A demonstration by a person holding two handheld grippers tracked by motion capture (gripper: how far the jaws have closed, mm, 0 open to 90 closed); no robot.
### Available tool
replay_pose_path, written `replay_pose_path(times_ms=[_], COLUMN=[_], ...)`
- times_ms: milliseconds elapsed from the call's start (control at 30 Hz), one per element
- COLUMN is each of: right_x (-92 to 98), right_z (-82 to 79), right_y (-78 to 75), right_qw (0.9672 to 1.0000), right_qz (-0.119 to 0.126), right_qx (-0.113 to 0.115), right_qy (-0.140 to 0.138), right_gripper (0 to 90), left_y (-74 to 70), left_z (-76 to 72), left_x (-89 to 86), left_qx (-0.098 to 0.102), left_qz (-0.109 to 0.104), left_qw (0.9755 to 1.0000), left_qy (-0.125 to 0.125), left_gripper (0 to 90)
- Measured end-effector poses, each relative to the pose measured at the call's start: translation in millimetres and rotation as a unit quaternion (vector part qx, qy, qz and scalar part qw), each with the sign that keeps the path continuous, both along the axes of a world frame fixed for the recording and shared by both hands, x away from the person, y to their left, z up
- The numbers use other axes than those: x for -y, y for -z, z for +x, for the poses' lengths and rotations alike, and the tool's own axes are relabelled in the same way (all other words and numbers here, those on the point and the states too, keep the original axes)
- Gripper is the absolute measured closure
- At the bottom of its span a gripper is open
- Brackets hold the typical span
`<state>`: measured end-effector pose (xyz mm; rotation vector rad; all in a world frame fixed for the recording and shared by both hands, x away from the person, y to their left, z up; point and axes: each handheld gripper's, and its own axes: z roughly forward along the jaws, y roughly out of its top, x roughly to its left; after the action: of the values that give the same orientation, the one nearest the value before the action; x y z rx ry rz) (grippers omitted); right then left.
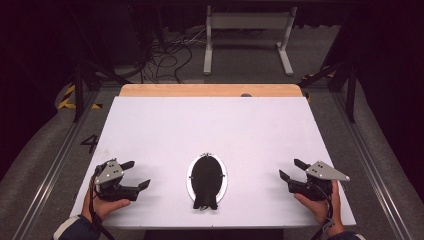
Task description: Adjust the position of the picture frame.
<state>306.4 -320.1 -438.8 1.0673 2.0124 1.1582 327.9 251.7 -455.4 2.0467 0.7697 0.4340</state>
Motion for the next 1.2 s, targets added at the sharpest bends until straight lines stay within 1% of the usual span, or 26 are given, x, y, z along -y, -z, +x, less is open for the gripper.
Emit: replay_pose_path(times_ms=[100,133,167,200,233,267,300,333,367,400,433,467,500,533,600,700,767,900,1133,1200], right_x=[-2.4,-3.2,-4.2,-5.3,-5.9,-6.6,-6.6,-7.5,-8.3,-9.2,-10.4,-12.3,-14.4,-15.9,-20.3,-29.2,-36.5,-49.9,-74.0,-81.8], right_z=[-0.2,0.0,0.5,0.8,1.1,1.5,1.5,1.8,1.8,1.4,1.1,0.6,0.5,0.4,0.7,-0.1,-0.9,-2.1,-1.8,-1.3], right_y=[-0.1,-0.2,0.0,0.2,0.4,0.6,0.6,0.7,0.7,0.8,1.0,1.4,1.9,2.0,2.7,3.8,4.6,5.5,8.0,8.8], right_qw=[1.0000,1.0000,1.0000,0.9999,0.9999,0.9999,0.9999,0.9998,0.9997,0.9997,0.9997,0.9995,0.9994,0.9993,0.9989,0.9980,0.9972,0.9949,0.9908,0.9897], right_qz=[0.003,0.001,0.002,0.000,0.002,0.002,0.002,0.004,0.006,0.005,0.002,0.004,0.002,0.000,0.000,0.001,-0.006,-0.008,-0.017,-0.020], right_qx=[-0.004,-0.007,-0.010,-0.011,-0.015,-0.017,-0.017,-0.020,-0.021,-0.022,-0.023,-0.029,-0.030,-0.032,-0.037,-0.045,-0.049,-0.058,-0.070,-0.073], right_qy=[0.000,0.000,0.001,0.002,0.000,0.000,0.000,-0.001,-0.006,-0.007,-0.008,-0.013,-0.017,-0.018,-0.029,-0.045,-0.057,-0.083,-0.114,-0.121], right_gripper=[40.6,42.0,43.5,46.0,48.1,49.7,49.7,53.5,55.6,56.7,58.8,62.0,63.2,64.1,66.0,69.1,70.4,74.1,82.2,85.4], left_y=[1.7,2.0,2.5,2.6,3.1,3.1,3.1,2.7,2.4,2.0,2.3,3.0,3.3,3.7,4.1,4.7,4.3,4.9,4.9,4.6], left_z=[-2.8,-2.9,-3.4,-3.6,-3.7,-5.0,-5.0,-5.9,-6.7,-7.7,-7.6,-8.0,-7.9,-8.5,-9.5,-12.1,-13.8,-14.8,-11.6,-10.7], left_x=[5.2,6.2,7.5,8.4,9.9,12.0,12.0,13.4,14.4,16.3,19.3,22.4,24.3,27.2,32.7,41.2,47.8,58.6,76.0,80.3], left_qx=[-0.007,-0.008,-0.009,-0.014,-0.015,-0.016,-0.016,-0.016,-0.014,-0.015,-0.016,-0.020,-0.020,-0.021,-0.023,-0.025,-0.024,-0.026,-0.031,-0.032], left_qz=[0.017,0.021,0.021,0.022,0.024,0.033,0.033,0.035,0.037,0.039,0.042,0.044,0.047,0.054,0.061,0.064,0.066,0.074,0.074,0.077], left_qw=[0.9997,0.9993,0.9990,0.9987,0.9981,0.9972,0.9972,0.9968,0.9965,0.9963,0.9957,0.9954,0.9950,0.9943,0.9926,0.9910,0.9891,0.9859,0.9831,0.9823], left_qy=[0.018,0.030,0.039,0.043,0.054,0.064,0.064,0.070,0.074,0.075,0.080,0.083,0.086,0.089,0.102,0.115,0.130,0.148,0.165,0.168], left_gripper=[25.2,27.8,33.9,38.8,42.3,46.8,50.8,50.8,56.5,59.9,64.4,69.3,72.4,75.0,79.0,83.3,86.4,88.8,89.5,89.6])
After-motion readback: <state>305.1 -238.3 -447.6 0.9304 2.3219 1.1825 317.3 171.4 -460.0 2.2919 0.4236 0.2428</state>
